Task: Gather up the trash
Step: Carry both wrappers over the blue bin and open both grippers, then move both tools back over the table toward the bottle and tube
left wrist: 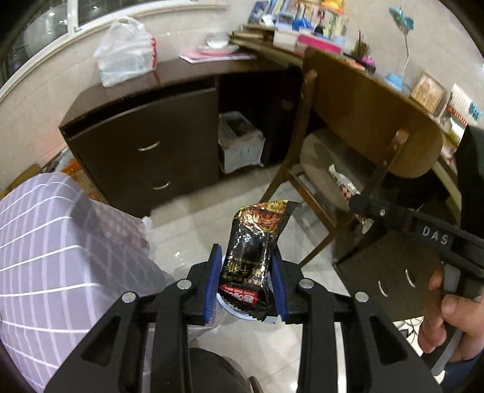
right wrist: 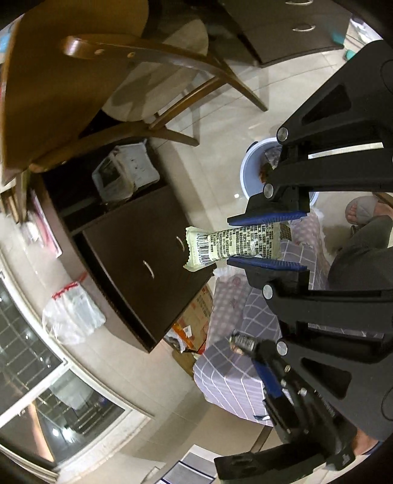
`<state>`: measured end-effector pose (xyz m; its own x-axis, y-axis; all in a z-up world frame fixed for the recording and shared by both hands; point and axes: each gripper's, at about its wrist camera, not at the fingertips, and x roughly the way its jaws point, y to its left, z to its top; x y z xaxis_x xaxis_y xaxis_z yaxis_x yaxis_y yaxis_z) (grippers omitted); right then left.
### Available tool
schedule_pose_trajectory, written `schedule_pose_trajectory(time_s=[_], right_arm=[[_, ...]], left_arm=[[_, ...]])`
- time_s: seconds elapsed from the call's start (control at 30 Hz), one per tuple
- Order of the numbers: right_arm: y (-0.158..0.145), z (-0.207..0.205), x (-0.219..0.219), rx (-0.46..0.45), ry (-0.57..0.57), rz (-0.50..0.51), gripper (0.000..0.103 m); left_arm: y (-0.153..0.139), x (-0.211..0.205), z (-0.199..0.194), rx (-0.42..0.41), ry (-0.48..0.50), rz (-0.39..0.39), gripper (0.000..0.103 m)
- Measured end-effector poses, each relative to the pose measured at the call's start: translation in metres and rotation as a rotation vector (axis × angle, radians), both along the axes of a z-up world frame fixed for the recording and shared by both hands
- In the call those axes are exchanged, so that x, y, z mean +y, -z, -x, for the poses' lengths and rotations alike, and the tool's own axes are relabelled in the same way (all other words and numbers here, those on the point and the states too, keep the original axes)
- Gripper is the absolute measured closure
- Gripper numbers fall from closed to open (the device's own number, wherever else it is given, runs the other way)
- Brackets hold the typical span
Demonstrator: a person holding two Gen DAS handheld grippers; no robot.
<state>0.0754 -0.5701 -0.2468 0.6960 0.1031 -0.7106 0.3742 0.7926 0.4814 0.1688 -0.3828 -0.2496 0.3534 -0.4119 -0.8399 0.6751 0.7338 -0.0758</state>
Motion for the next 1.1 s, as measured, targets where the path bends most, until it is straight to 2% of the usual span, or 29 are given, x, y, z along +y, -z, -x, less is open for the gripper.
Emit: schedule_pose_trajectory(time_s=[0.23,0.33,0.4,0.43,0.47,0.6,0.87,1.1], right_arm=[[0.012,-0.008,-0.009,0.024,0.000,-0.011,0.082],[0.018,-0.013,-0.009,0.039,-0.009,-0.010,0.080],[0.026,-0.019,-0.008,0.059,-0.029,-0.010,0.078],[0.033,-0.023,-0.008,0.087,-0.034,-0.007,0.057],[0.039,-0.025,-0.009,0.110,-0.026,-0.004,0.024],[0.049,-0.017,-0.014,0.123,0.023,-0.042,0.008],[0.039,-0.012,-0.007,0.147,0.063,0.000,0.006],[0.005,-0.017,0.016,0.099,0.044,0.034,0.006]], left_arm=[[0.022,-0.020,-0.011,0.025,0.013,-0.032,0.072],[0.030,-0.028,-0.015,0.037,0.020,-0.046,0.068],[0.039,-0.033,-0.020,0.058,0.016,-0.071,0.033],[0.041,-0.034,-0.021,0.054,0.002,-0.082,0.013],[0.041,-0.032,-0.022,0.036,-0.013,-0.080,0.012],[0.032,-0.023,-0.023,0.011,-0.027,-0.074,0.012],[-0.004,-0.001,-0.022,-0.039,-0.054,-0.008,0.012],[-0.043,0.024,-0.009,-0.100,-0.056,0.055,0.012]])
